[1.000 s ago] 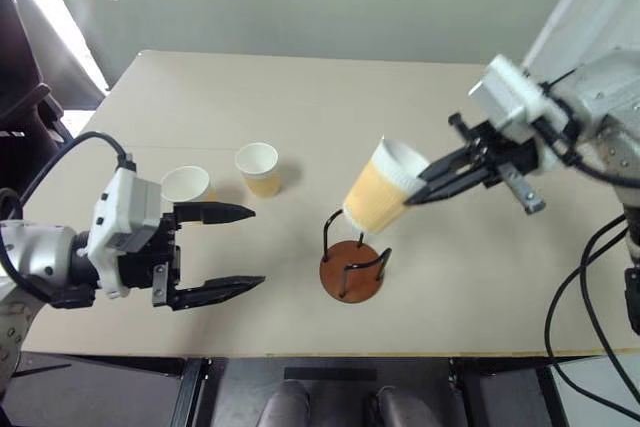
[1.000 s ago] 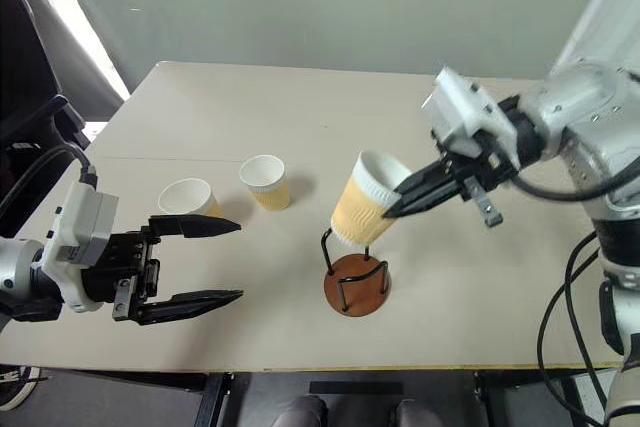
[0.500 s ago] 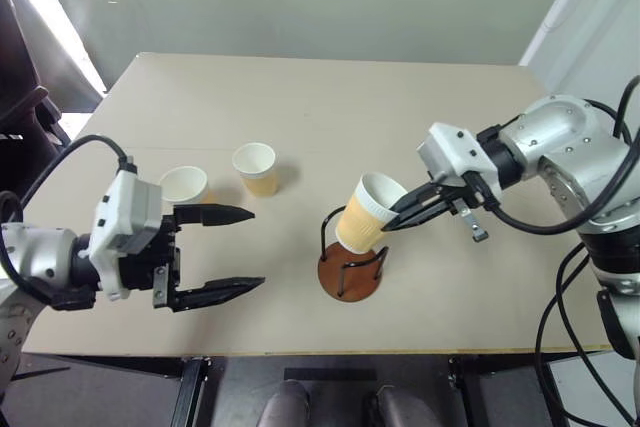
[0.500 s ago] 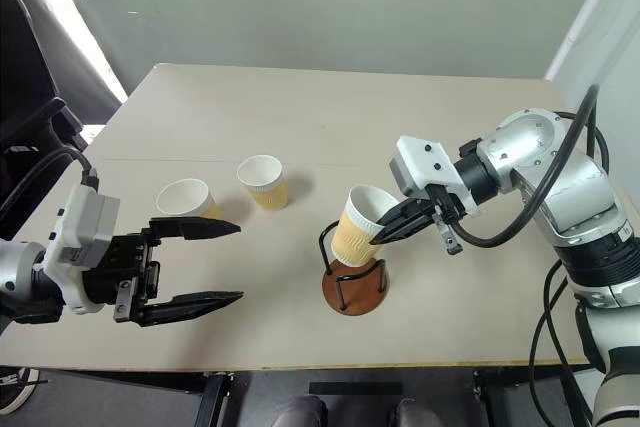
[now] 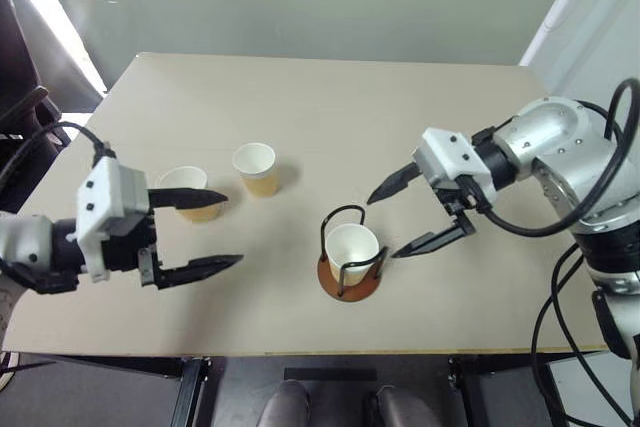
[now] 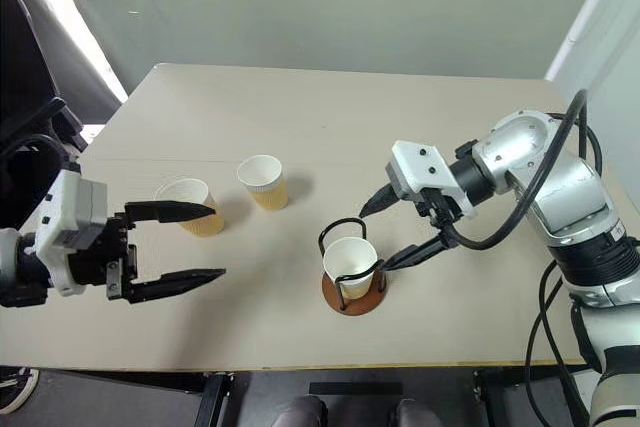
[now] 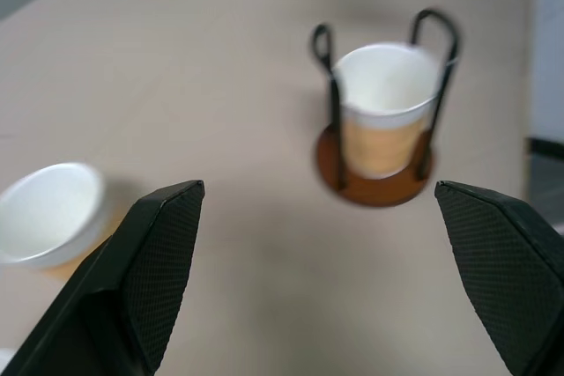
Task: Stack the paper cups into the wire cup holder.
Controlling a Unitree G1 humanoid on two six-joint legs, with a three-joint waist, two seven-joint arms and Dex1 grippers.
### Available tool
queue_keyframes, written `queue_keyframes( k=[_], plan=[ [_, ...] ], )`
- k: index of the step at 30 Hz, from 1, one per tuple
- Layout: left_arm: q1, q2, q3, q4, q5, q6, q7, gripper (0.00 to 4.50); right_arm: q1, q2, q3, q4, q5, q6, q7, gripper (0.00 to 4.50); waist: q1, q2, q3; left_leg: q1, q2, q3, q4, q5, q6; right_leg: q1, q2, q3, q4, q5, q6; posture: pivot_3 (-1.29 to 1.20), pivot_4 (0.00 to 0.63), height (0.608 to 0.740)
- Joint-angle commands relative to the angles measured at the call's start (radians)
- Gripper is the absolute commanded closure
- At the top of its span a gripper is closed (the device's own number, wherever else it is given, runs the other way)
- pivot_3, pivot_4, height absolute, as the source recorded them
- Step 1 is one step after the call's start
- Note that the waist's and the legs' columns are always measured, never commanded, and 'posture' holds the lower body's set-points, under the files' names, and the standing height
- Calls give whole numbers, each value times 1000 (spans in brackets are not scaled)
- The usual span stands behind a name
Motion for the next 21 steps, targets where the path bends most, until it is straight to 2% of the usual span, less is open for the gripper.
queue_keyframes(
  k=[1,5,12,17,21],
  plan=[
    [-35,90,7,105,137,-86,-15,0,-68,-47,-219,115,132,83,-1,21,5,0,0,-1,0,-1,0,0,0,-1,0,0,0,0,0,0,150,740],
    [-50,152,-41,194,226,-175,-58,0,-44,-68,-379,161,299,175,39,21,10,-1,0,0,-1,-2,-4,0,-1,-1,-1,0,-2,-1,-2,0,150,740],
    [-221,184,-275,398,404,-347,-62,0,90,-84,-474,159,345,191,-42,21,10,0,0,-1,0,1,-6,0,-3,-4,-1,-1,-2,-1,-3,0,150,740],
    [-382,145,-428,548,519,-447,-59,0,143,-94,-563,136,415,222,-93,21,10,0,0,-1,0,-1,-6,0,-3,-6,-2,0,1,-1,-3,0,150,740],
    [-474,88,-505,623,573,-501,-64,0,219,-129,-616,78,447,233,-118,21,10,0,0,-3,0,-1,-7,0,-3,-6,-2,-1,0,-1,-4,0,150,740]
  ],
)
